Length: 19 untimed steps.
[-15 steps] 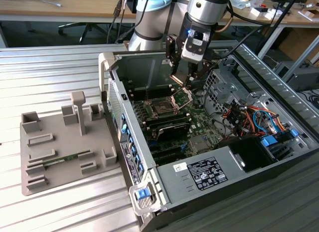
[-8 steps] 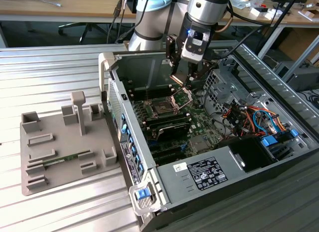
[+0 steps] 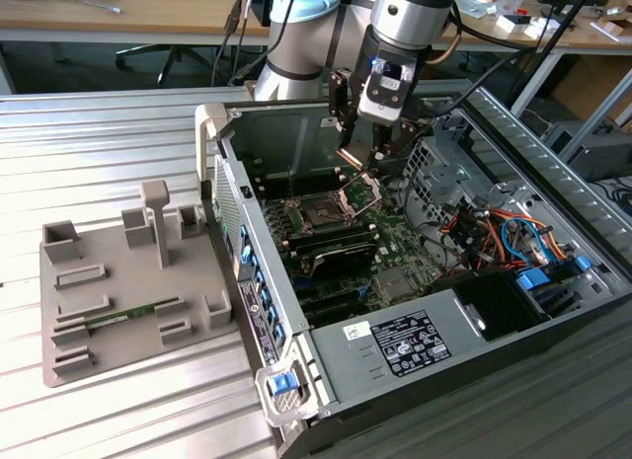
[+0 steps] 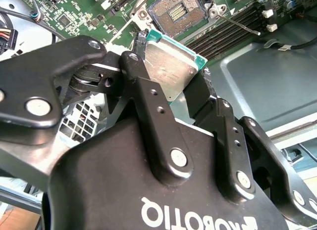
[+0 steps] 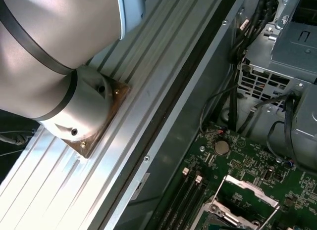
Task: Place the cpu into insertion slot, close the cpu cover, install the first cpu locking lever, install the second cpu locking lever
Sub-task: 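Place the cpu into insertion slot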
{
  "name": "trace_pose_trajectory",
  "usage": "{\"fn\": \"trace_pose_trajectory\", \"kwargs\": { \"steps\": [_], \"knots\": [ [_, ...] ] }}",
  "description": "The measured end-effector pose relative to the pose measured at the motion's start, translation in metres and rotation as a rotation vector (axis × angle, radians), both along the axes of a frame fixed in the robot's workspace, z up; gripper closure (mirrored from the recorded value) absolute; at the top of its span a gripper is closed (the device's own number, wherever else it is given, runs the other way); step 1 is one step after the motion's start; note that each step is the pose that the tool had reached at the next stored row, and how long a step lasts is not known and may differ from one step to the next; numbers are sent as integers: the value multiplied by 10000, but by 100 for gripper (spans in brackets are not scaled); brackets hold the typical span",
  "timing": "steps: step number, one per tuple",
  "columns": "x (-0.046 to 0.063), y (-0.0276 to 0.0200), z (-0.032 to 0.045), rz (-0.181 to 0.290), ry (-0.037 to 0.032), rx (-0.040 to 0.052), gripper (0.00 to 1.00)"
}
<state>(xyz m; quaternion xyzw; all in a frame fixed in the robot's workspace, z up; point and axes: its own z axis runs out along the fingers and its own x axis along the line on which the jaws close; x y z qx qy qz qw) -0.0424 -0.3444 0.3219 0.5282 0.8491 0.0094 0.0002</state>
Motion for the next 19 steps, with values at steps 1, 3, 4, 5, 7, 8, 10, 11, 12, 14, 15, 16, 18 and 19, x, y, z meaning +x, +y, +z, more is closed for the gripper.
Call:
{"fn": "trace_pose_trajectory", "kwargs": {
  "steps": [1,3,4,5,7,8,10,11,12,14,15,16,18,19],
  "knots": [
    [0,0,-1,-64,0,0,46],
    [0,0,-2,-255,0,0,46],
    [0,0,-3,-344,0,0,46],
    [0,0,-4,-390,0,0,46],
    [0,0,-5,-531,0,0,46],
    [0,0,-6,-577,-1,0,46],
    [0,0,-7,-691,0,0,46],
    [0,0,-8,-765,0,-1,46],
    [0,0,-9,-873,0,0,46],
    [0,0,-10,-975,0,0,46],
    [0,0,-10,-1019,0,-1,46],
    [0,0,-11,-1102,0,0,46],
    [0,0,-12,-1232,0,0,46],
    [0,0,-13,-1271,0,0,46]
  ]
}}
